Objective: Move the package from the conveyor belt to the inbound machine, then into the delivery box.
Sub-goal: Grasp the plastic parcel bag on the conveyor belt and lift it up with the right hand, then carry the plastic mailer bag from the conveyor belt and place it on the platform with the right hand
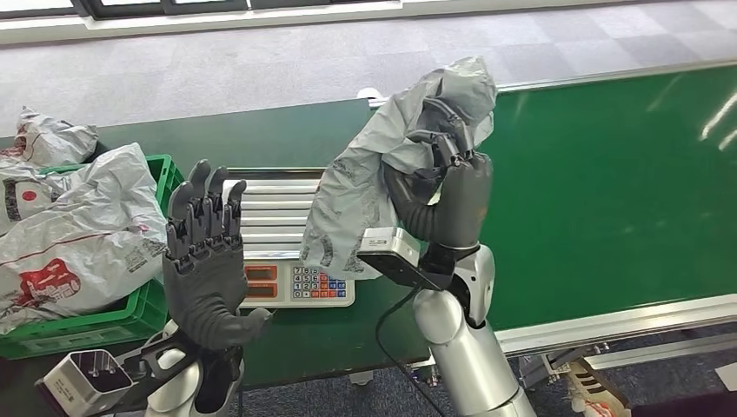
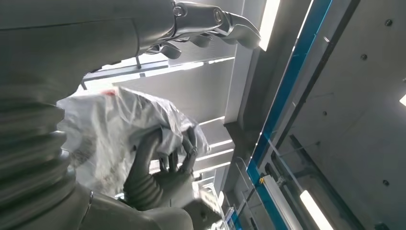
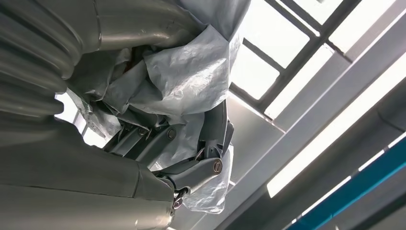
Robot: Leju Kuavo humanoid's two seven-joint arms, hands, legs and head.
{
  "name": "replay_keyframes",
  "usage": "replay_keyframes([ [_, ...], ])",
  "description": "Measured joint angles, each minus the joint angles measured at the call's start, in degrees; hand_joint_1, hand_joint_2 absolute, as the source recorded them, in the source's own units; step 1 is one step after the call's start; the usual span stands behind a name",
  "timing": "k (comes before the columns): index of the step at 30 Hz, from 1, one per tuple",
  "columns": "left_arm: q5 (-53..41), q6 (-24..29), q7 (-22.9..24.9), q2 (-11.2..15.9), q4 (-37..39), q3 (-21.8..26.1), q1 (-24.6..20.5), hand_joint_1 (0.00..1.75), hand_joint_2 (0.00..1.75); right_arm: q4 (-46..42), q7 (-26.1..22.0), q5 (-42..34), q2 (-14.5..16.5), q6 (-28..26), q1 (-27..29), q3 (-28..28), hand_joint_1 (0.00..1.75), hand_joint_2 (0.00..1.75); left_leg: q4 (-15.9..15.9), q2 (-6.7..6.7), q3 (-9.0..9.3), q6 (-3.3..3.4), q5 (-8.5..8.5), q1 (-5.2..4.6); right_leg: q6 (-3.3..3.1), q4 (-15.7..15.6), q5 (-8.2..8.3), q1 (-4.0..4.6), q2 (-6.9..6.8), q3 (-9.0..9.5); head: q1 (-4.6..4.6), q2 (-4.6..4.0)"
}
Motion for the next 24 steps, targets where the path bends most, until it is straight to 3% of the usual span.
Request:
replay_keyframes([
  [4,0.2,0.0,0.0,0.0,0.2,-0.1,-0.1,0.0,1.75,5.9,2.8,0.2,0.5,0.7,-3.4,0.3,1.75,1.75,0.0,0.01,-0.18,0.0,-0.03,-0.01,0.01,0.0,-0.01,-0.01,0.02,-0.02,0.0,0.0],
  [8,0.2,-0.1,0.0,0.0,0.6,-0.9,-0.6,0.0,1.75,20.4,6.6,-4.7,1.2,-1.6,-11.3,1.1,1.75,1.75,0.0,0.01,-0.16,0.03,0.0,-0.02,0.03,0.0,0.04,-0.02,0.02,-0.07,0.01,0.0],
  [15,0.2,-1.7,0.0,0.0,1.0,-1.0,-0.6,0.0,1.75,38.3,7.1,-11.5,1.6,-2.5,-19.4,4.1,1.75,1.75,0.0,-0.03,-0.16,0.02,0.09,-0.02,0.03,0.0,0.11,-0.01,0.0,-0.13,0.0,0.0],
  [18,0.1,-2.9,0.0,0.0,1.4,-1.0,-0.9,0.0,1.75,42.7,7.4,-14.4,1.7,0.3,-21.4,5.9,1.75,1.75,0.0,-0.02,-0.2,0.02,0.09,-0.02,0.03,0.0,0.11,-0.01,0.01,-0.18,0.0,0.0],
  [24,-0.1,-5.8,0.0,-0.1,2.2,-0.9,-1.9,0.0,1.75,49.7,9.2,-18.3,1.8,12.5,-25.0,11.3,1.75,1.75,0.0,-0.03,-0.25,0.02,0.09,-0.03,0.03,0.0,0.11,-0.01,0.01,-0.23,0.0,0.0],
])
